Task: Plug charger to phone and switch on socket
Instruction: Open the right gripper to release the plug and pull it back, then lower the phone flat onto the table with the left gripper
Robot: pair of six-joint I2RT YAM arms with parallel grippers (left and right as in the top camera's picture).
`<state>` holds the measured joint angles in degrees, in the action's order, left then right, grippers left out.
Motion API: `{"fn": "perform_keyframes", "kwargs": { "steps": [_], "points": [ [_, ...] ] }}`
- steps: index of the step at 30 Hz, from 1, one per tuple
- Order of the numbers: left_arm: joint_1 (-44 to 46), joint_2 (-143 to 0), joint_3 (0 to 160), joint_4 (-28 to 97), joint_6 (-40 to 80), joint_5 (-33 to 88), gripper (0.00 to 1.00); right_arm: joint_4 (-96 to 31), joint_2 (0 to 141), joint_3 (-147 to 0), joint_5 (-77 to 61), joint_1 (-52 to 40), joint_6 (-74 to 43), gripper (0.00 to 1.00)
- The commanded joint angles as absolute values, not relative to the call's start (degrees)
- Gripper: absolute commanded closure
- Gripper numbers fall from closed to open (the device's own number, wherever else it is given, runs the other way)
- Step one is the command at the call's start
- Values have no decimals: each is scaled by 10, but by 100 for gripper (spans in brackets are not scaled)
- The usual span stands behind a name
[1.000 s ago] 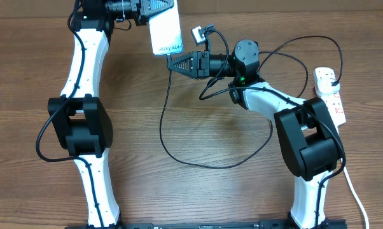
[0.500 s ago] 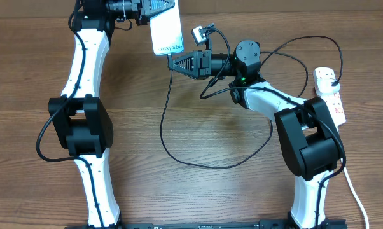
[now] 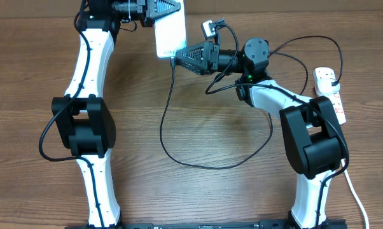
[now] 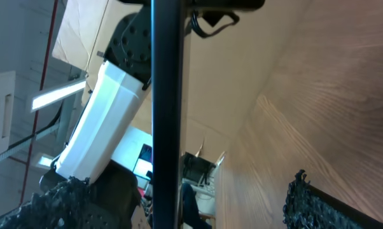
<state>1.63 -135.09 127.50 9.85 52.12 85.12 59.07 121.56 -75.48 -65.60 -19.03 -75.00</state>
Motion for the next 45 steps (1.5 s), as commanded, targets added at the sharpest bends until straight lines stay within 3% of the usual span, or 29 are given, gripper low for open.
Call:
{"fn": "perform_keyframes", "kwargs": {
  "steps": [1,11,20,30,45],
  "points": [
    [11,-1345,1287,98,515,864,96,595,1211,-762,-677,-189,-750,0],
    [3,-1345,1287,98,516,865,96,590,1211,-762,-702,-174,-750,0],
    [0,-1345,1287,105,516,864,96,500,1211,-761,-774,-133,-710,0],
    [0,-1345,1287,105,516,849,96,247,1211,-761,-765,-96,-583,0],
    [0,-1345,1287,105,511,838,96,-139,1152,-761,-540,-91,-341,2]
  ]
}}
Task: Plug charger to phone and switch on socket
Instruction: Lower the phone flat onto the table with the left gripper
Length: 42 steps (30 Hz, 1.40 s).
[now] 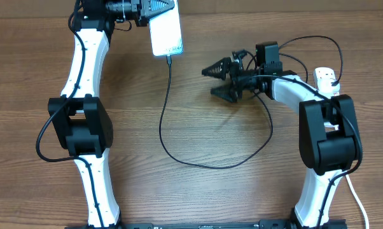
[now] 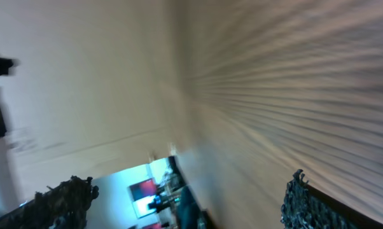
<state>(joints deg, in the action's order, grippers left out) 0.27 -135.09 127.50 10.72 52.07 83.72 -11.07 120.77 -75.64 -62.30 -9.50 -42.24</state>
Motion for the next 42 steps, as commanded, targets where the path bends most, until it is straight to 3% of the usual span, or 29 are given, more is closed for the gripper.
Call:
{"fn": "perform_keyframes", "kwargs": {
  "steps": [1,8,17,28,42],
  "points": [
    [1,-1345,1287,105,508,838,96,-161,1139,-761,-520,-91,-329,2],
    [19,-1345,1287,107,494,835,96,-332,1002,-761,-279,-89,-282,2],
    [50,-1346,1286,212,396,808,96,-436,898,-762,-112,-89,-282,2],
    [93,-1347,1275,385,252,740,96,-479,845,-762,-76,-89,-283,2],
    [116,-1347,1138,353,253,714,95,-503,843,-762,-78,-89,-284,1]
  ]
}}
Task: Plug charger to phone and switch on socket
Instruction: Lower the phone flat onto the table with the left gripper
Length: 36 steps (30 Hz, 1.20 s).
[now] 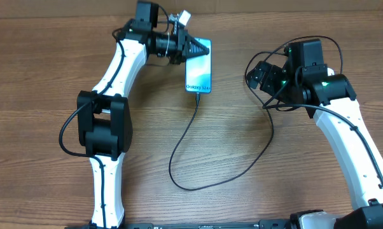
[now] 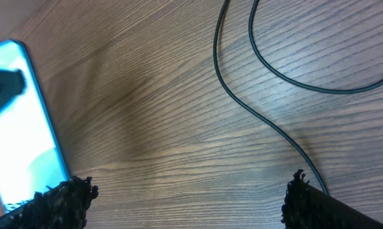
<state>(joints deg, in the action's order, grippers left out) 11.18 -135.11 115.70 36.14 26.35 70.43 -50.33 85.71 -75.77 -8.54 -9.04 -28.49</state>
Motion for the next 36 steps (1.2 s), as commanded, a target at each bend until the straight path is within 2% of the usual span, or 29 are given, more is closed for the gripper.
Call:
{"fn": "perform_keyframes", "kwargs": {
  "steps": [1,14,36],
  "points": [
    [116,-1347,1128,348,253,714,96,-503,843,-762,-78,-89,-284,2],
    [122,-1347,1043,323,252,661,96,-503,843,-762,-93,-89,-287,2],
    [145,-1347,1021,343,253,546,96,-505,843,-762,-97,-89,-286,2]
  ]
}}
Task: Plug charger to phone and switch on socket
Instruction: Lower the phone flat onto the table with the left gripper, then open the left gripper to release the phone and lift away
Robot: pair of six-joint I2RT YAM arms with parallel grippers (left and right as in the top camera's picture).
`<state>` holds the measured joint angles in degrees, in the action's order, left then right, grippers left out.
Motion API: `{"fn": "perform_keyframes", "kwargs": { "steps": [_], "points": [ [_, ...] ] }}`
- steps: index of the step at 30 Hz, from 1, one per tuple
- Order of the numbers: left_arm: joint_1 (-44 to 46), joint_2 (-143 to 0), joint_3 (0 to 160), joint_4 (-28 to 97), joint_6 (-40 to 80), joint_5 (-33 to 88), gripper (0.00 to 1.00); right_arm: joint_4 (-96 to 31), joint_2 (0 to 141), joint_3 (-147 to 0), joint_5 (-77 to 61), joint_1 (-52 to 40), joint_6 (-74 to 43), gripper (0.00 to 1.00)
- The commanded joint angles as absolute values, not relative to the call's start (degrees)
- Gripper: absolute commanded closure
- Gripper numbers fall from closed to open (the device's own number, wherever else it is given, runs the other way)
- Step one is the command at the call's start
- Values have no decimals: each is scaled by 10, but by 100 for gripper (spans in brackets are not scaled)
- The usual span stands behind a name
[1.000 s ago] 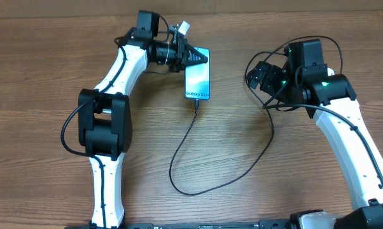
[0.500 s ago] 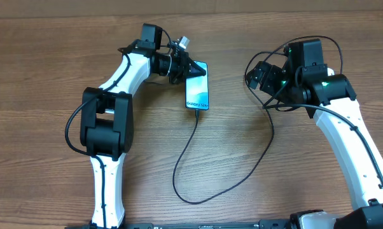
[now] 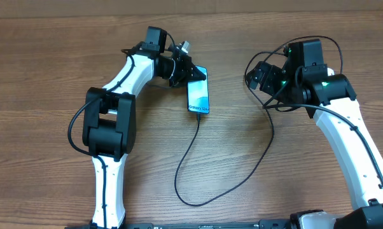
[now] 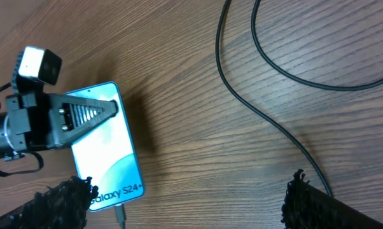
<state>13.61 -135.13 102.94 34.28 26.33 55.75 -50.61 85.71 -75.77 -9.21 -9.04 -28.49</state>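
The phone [image 3: 198,97] lies screen-up, its blue screen lit, left of the table's middle; the right wrist view shows it too [image 4: 107,151]. My left gripper [image 3: 190,73] is shut on its far end, one finger [image 4: 83,113] lying across the screen. The black charger cable [image 3: 190,143] is plugged into the phone's near end [image 4: 118,214] and loops across the table toward the right. My right gripper [image 4: 185,205] hangs open above bare wood right of the phone, holding nothing. The socket is hidden under my right arm.
The cable's loop [image 3: 255,159] crosses the wooden table [image 3: 39,127] between both arms, and further coils [image 4: 268,70] lie under my right wrist. The right arm's body [image 3: 334,95] covers the back right corner.
My left gripper has shifted the phone a little toward the table's front, so it now shows more fully in the right wrist view. The right arm has not moved.
First my left gripper held the phone upright at the far edge, with the open right gripper at its lower end around the cable. Then the right gripper was away and the plugged cable hung from the phone. Later the phone was screen-up, now slightly nearer.
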Motion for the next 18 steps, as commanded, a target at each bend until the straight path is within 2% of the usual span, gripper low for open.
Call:
{"fn": "perform_keyframes", "kwargs": {
  "steps": [1,18],
  "points": [
    [147,-1347,1018,343,253,540,96,-505,843,-762,-97,-89,-286,2],
    [151,-1347,957,325,271,456,96,-505,843,-762,-97,-89,-286,2]
  ]
}}
